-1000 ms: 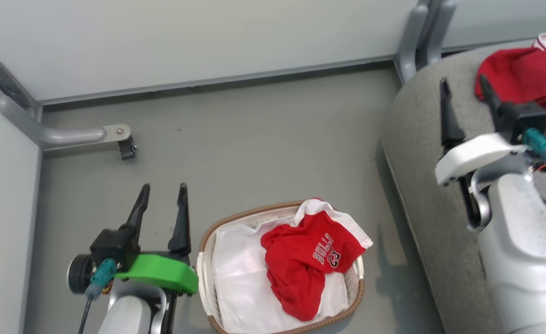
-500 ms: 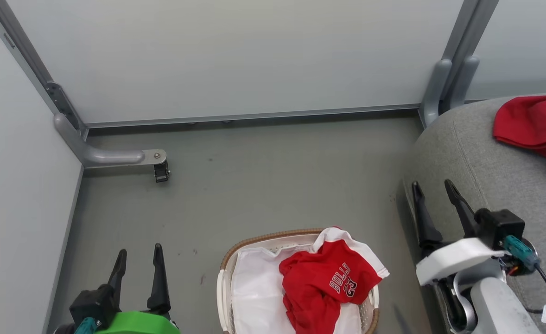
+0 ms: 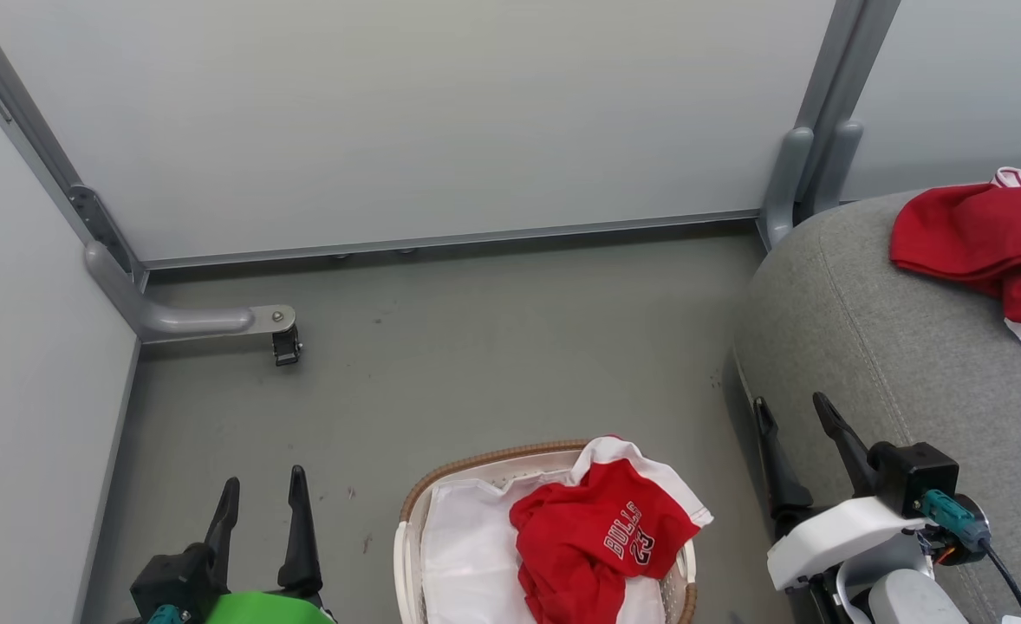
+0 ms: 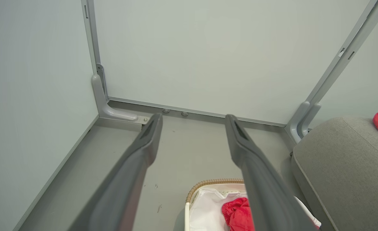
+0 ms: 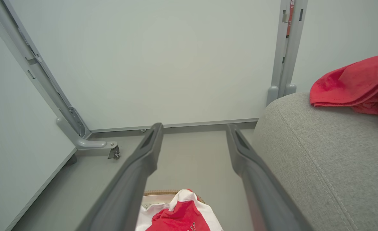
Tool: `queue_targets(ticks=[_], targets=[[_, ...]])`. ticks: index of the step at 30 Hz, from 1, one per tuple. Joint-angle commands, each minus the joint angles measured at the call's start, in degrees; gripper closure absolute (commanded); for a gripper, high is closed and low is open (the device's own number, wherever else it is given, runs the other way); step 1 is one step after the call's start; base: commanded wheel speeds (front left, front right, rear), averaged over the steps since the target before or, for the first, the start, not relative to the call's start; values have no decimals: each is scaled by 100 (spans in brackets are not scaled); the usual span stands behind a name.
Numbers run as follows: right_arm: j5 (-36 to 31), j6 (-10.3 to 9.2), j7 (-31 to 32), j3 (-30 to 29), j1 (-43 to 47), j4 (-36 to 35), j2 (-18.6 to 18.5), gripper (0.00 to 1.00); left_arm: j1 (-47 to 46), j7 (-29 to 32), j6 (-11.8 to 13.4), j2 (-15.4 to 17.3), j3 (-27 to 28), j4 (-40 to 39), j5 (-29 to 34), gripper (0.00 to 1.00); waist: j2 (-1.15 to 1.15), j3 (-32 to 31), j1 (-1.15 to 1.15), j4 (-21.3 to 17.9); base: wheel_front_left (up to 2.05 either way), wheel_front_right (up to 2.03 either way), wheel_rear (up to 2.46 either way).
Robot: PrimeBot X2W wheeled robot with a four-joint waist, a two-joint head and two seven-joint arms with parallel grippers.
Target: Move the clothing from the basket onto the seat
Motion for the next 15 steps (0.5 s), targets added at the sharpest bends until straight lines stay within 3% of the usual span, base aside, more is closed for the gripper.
queue_targets(ticks=[1,15], targets=[[-13,-8,-12,22,47,19,-24,0,66,-3,22,0,13,-17,-20,0,0,0,0,-8,0,0,0],[57,-8,-12,77,48,23,-24,0,33,-3,-17,0,-2,59,36,0,0,-13,0,23,0,0,0]])
